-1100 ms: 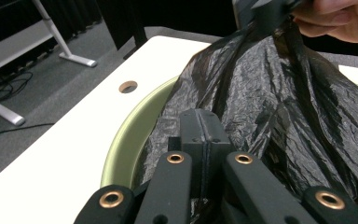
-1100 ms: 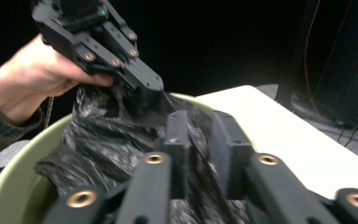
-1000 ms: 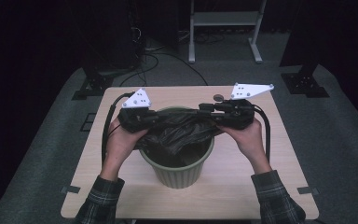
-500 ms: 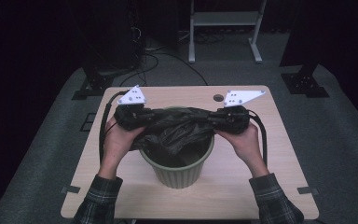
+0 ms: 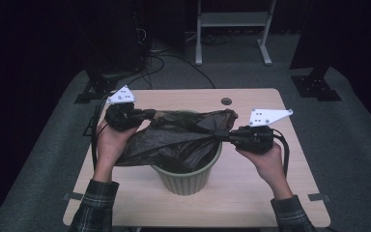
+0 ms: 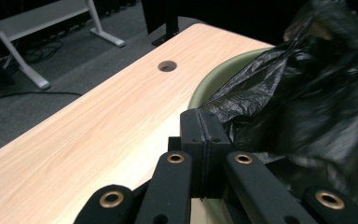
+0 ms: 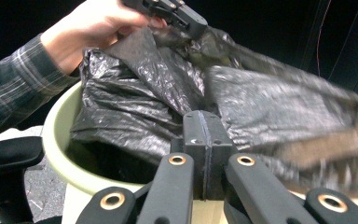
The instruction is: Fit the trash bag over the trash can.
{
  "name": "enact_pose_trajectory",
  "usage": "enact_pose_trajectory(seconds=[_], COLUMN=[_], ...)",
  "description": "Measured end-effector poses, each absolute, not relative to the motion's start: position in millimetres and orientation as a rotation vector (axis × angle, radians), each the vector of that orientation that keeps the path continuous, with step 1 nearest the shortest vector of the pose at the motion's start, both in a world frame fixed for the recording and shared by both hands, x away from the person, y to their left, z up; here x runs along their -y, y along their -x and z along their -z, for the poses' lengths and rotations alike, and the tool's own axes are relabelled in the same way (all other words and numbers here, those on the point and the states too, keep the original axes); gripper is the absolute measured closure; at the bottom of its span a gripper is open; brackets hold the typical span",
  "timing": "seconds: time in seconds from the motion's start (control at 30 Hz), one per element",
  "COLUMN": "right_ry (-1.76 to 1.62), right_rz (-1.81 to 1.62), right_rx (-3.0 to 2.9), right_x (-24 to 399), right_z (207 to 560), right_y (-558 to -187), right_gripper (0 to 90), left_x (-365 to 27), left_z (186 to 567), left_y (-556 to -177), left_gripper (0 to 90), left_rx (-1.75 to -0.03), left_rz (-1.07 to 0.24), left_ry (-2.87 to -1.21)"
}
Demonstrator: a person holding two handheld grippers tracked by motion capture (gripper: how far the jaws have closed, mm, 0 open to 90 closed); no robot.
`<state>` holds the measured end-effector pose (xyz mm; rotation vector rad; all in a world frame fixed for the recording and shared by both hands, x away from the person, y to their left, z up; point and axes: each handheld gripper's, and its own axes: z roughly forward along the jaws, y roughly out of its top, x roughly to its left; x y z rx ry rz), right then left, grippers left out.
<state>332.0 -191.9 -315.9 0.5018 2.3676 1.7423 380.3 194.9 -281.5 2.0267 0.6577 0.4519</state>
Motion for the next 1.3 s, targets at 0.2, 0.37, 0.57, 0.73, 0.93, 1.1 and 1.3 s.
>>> enact_pose_trajectory(seconds=[0.2,0.37,0.57,0.73,0.93,1.1,1.3], right_ry=[-0.509,-0.536,-0.581,-0.577,-0.527,-0.521,-0.596], right_rz=[-1.743,-1.721,-1.703,-1.703,-1.732,-1.703,-1.651], right_rx=[-2.36,-2.366,-2.412,-2.4,-2.281,-2.249,-2.277], right_x=[205.9,219.9,234.0,234.5,233.3,220.0,196.8], right_z=[319.2,325.8,346.8,347.6,307.2,276.7,276.7], right_y=[-321.4,-313.1,-301.8,-299.5,-303.2,-328.2,-378.2], right_gripper=[89.9,89.9,89.9,81.3,69.5,64.9,57.4], left_x=[-207.1,-222.7,-236.5,-234.7,-232.1,-231.0,-232.0], left_z=[287.9,295.3,301.8,302.9,303.2,302.1,300.2], left_y=[-383.3,-383.8,-383.4,-382.9,-384.1,-383.6,-386.8], left_gripper=[90.0,90.0,90.0,90.0,90.0,90.0,90.0], left_rx=[-0.698,-0.743,-0.785,-0.782,-0.766,-0.754,-0.75], left_rz=[-0.455,-0.457,-0.459,-0.458,-0.454,-0.461,-0.465], left_ry=[-2.024,-2.012,-1.999,-2.001,-2.002,-1.998,-1.989])
